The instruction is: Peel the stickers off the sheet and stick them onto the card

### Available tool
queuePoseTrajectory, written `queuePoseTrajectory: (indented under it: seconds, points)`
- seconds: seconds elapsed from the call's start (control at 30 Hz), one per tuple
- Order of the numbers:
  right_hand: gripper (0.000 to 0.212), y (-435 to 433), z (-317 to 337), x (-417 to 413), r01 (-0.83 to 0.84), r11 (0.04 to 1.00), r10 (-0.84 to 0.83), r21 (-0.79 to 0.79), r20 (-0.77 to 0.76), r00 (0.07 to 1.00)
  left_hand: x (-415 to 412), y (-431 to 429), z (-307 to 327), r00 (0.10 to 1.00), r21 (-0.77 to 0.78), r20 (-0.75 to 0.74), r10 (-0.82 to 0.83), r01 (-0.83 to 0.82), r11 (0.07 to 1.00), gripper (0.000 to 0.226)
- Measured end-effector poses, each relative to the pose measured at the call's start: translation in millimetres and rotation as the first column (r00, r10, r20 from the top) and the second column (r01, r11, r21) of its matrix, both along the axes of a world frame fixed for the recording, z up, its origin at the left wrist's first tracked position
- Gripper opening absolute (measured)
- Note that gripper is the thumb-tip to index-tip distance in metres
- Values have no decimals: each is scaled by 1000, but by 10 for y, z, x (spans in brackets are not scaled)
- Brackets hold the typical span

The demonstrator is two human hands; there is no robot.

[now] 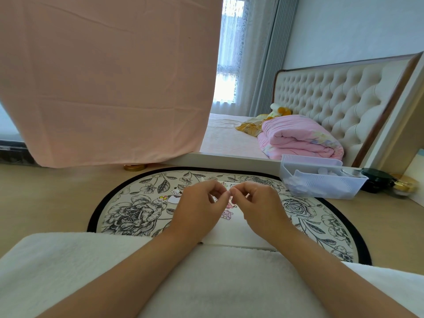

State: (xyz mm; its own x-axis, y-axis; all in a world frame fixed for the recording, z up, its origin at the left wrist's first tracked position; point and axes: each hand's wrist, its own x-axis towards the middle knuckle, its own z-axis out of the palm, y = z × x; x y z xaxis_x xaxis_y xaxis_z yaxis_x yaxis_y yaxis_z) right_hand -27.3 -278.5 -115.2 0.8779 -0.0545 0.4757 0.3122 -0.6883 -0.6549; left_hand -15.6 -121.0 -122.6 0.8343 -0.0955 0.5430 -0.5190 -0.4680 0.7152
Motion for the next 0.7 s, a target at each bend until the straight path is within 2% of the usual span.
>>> queuePoseTrajectory:
  seconds: [0.17, 0.37, 0.6, 0.7]
  points:
    - [16, 0, -4, -14, 34, 993, -29, -109, 51, 998, 11, -3, 27, 983, -125, -177, -55, 32, 992, 14]
    - [16, 20, 29, -51, 41, 982, -27, -183, 81, 996, 22, 18, 32, 974, -148, -202, -103, 74, 986, 19]
    - [17, 36, 19, -31, 15, 997, -13, -71, 23, 1000, 71, 3, -18, 980, -102, -162, -116, 101, 990, 20]
    - [20, 65, 43, -39, -13, 999, 15, 45, -42, 999, 82, 1, -27, 983, -74, -140, -121, 111, 991, 19]
